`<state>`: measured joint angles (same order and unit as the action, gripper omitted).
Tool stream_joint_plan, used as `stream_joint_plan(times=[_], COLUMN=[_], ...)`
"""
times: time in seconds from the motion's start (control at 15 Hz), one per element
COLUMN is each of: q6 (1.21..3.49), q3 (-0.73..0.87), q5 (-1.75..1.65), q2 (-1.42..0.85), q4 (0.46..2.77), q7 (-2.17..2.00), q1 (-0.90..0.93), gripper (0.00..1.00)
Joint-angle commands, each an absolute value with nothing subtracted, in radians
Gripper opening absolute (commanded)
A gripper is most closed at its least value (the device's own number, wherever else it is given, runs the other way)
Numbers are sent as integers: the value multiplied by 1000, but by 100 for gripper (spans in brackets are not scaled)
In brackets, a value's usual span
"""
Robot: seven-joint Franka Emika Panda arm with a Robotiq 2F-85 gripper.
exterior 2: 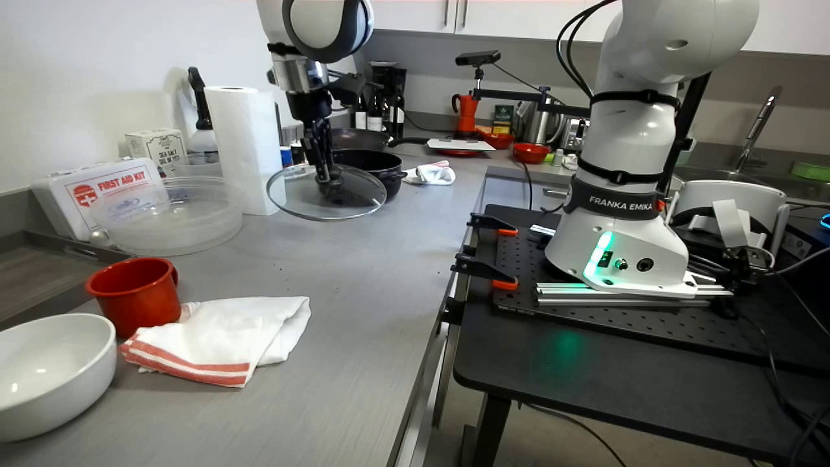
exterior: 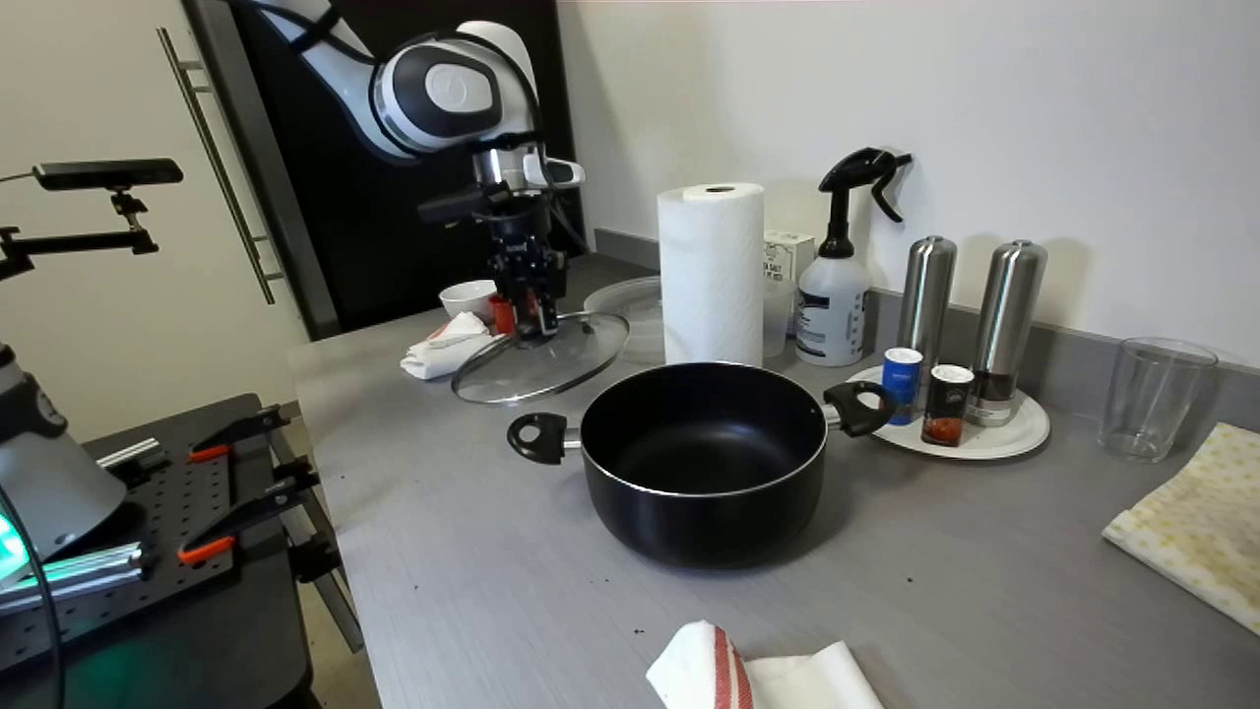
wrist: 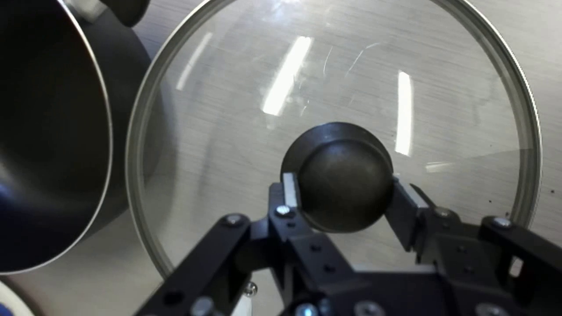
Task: Put the glass lid on the black pot.
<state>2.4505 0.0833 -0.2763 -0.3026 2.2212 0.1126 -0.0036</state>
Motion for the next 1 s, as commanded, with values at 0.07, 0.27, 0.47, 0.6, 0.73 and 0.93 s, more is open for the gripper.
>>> stream_joint_plan(times=[0.07,0.27,0.47,0.6,0.73,0.93], q6=[2430,2400,2365,2337,2309,2279], q3=[86,92,112,128,146,168], q5=[-290,-267,-249,-234,-222,-210], q2=[-171,-129,-95,-82,-76,-81], q4=[2248,2225,2201,2180,2154,2112], q7=[76,61,47,53,63,71], q1=[-11,-34,-71,-100,-128,-162], gripper=[25,25,25,25,25,25])
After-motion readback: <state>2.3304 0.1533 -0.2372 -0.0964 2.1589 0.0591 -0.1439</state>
